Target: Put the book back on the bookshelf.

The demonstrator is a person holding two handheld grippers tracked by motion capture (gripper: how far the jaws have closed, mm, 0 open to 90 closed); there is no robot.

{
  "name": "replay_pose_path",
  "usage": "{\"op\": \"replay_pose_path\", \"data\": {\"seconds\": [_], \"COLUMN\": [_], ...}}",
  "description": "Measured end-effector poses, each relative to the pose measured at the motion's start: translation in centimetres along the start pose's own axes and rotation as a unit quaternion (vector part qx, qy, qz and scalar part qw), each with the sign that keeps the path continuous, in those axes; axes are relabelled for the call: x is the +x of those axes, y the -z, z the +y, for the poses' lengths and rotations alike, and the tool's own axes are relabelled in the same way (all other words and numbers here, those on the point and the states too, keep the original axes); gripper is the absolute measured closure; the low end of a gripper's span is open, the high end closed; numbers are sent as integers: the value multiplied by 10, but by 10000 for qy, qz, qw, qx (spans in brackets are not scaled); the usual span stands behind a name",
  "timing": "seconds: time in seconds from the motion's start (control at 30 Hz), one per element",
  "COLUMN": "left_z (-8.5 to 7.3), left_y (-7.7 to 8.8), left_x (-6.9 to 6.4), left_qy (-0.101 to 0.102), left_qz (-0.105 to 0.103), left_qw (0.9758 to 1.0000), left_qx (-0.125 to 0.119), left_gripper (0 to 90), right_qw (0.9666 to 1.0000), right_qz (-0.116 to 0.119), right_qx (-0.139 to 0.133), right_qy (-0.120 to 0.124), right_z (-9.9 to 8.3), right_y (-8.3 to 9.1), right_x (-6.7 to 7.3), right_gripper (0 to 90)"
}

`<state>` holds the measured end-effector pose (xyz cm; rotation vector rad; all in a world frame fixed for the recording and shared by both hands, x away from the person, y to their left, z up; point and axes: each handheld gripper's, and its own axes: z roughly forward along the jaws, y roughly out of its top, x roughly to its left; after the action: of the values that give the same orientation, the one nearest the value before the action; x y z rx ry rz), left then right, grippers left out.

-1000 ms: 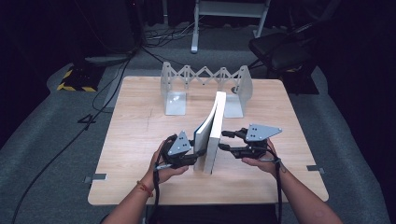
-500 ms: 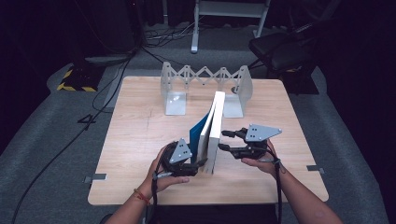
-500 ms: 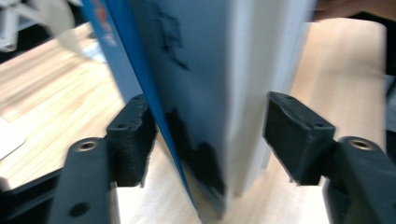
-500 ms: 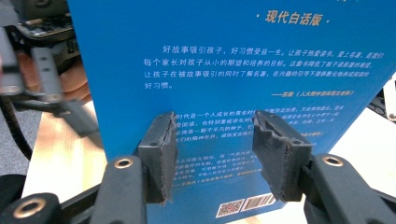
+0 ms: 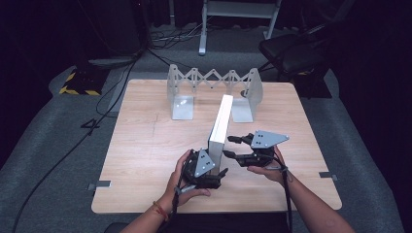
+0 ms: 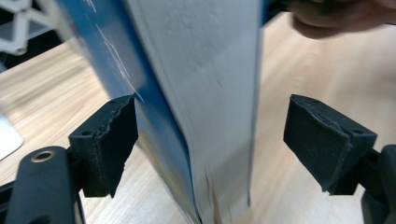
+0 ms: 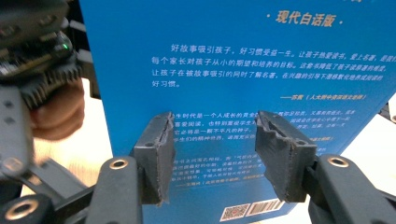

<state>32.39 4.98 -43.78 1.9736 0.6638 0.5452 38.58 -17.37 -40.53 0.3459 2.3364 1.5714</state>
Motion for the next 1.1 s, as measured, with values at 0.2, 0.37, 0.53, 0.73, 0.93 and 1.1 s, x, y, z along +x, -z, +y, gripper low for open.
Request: {"op": "replay_pose_path", "data": {"seconds": [0.2, 0.37, 0.53, 0.73, 0.93, 1.1], "left_z": [0, -2, -10, -12, -21, -29], "left_y": [-2, 4, 16, 24, 45, 61], "left_x": [0, 3, 25, 35, 51, 70], "left_qy": [196, 138, 315, 137, -79, -185], "left_qz": [464, 397, 128, -392, -1006, -1370], "left_qw": [9986, 9989, 9992, 9990, 9949, 9904], "left_qx": [-187, -184, -188, -150, -33, 17], "left_gripper": [349, 449, 594, 597, 597, 597], "right_qw": [10000, 9996, 9983, 9968, 9986, 9997], "right_qz": [-11, -124, -402, -524, -214, 175], "right_qx": [-29, 3, 34, 74, 45, 63], "right_qy": [-94, -239, -430, -602, -477, -169], "right_z": [0, -3, -16, -28, -29, -21], "right_y": [-2, 0, 14, 28, 33, 21], "right_x": [0, -7, -27, -49, -52, -46], "right_gripper": [465, 433, 403, 370, 337, 326]}}
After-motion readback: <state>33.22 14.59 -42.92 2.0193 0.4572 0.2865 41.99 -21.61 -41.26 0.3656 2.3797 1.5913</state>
